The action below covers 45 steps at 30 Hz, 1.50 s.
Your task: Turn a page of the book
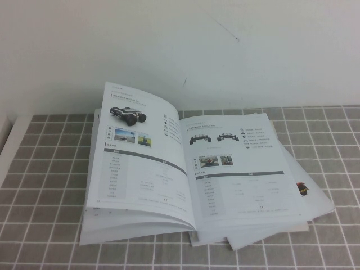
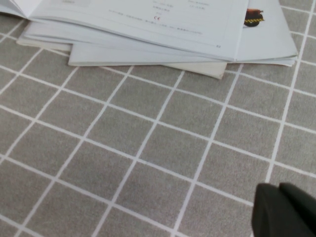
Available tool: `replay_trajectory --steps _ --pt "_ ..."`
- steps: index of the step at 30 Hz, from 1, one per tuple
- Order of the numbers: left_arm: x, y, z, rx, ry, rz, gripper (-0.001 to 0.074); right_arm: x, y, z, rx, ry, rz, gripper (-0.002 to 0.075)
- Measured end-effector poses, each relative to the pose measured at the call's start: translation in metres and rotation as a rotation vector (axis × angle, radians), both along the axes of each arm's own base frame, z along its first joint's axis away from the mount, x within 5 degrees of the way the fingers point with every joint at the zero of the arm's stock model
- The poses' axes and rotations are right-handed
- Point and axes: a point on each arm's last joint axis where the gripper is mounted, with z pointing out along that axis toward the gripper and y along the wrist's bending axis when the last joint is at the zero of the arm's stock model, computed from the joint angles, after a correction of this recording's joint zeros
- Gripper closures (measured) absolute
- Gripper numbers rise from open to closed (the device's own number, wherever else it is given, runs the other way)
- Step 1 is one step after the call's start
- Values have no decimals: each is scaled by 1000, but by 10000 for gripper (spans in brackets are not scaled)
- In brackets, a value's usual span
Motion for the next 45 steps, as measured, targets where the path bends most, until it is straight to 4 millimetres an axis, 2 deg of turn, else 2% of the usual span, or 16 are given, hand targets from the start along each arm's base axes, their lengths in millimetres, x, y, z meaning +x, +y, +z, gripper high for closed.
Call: replay_trajectory --steps 9,20,31,45 --pt "0 -1 0 -35 6 -2 738 -2 0 3 11 -40 1 727" --pt "0 -1 0 -35 8 -5 738 -11 -9 20 46 -311 -123 727" --pt "-1 -1 0 -35 6 -6 738 -12 -23 17 -37 -337 -368 727" --pt "-1 -1 0 -35 6 -6 738 -13 -20 14 -68 -307 -327 727"
